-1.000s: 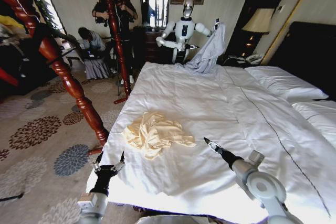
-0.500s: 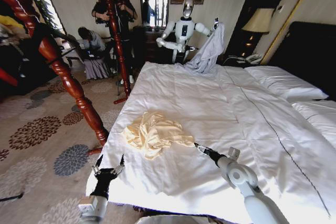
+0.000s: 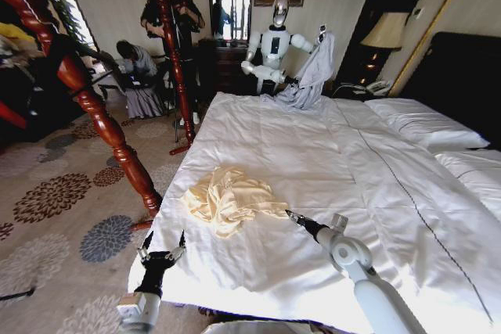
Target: Pick up the clothes from the bed and hang them on the clothes hanger.
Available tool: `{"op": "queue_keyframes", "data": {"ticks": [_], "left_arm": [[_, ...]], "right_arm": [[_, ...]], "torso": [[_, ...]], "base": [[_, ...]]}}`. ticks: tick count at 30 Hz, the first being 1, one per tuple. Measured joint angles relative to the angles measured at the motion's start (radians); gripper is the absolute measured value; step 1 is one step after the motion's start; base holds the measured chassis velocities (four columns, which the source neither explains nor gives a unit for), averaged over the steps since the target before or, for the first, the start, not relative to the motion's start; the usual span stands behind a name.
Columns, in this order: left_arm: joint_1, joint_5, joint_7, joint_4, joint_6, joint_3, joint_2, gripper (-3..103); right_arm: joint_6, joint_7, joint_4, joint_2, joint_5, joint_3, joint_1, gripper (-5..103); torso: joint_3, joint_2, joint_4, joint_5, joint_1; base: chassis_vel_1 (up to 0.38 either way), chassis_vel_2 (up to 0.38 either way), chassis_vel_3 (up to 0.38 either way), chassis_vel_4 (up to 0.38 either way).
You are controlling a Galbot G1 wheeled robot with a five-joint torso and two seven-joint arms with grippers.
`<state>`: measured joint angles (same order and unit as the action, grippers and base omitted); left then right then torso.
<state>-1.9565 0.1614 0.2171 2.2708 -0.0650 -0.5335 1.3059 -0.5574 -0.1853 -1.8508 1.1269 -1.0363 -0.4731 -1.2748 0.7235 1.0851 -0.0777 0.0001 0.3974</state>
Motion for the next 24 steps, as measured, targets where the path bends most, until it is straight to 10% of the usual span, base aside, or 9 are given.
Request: {"op": "queue_keyframes", "data": {"ticks": [11, 24], "left_arm": [[0.011, 0.001, 0.000, -0.018, -0.002, 0.008, 0.009, 100], [0.011, 0.002, 0.000, -0.012, -0.003, 0.006, 0.010, 100]], "right_arm": [[-0.013, -0.007, -0.019, 0.016, 0.018, 0.018, -0.031, 3], [-0.001, -0.013, -0.047, 0.006, 0.022, 0.016, -0.048, 0]], "torso": [[0.000, 0.000, -0.0003, 0.0000, 0.000], [0.000, 0.000, -0.0002, 0.0001, 0.000]], "base": [[0.000, 0.000, 0.000, 0.000], [0.000, 0.000, 0.000, 0.000]]}}
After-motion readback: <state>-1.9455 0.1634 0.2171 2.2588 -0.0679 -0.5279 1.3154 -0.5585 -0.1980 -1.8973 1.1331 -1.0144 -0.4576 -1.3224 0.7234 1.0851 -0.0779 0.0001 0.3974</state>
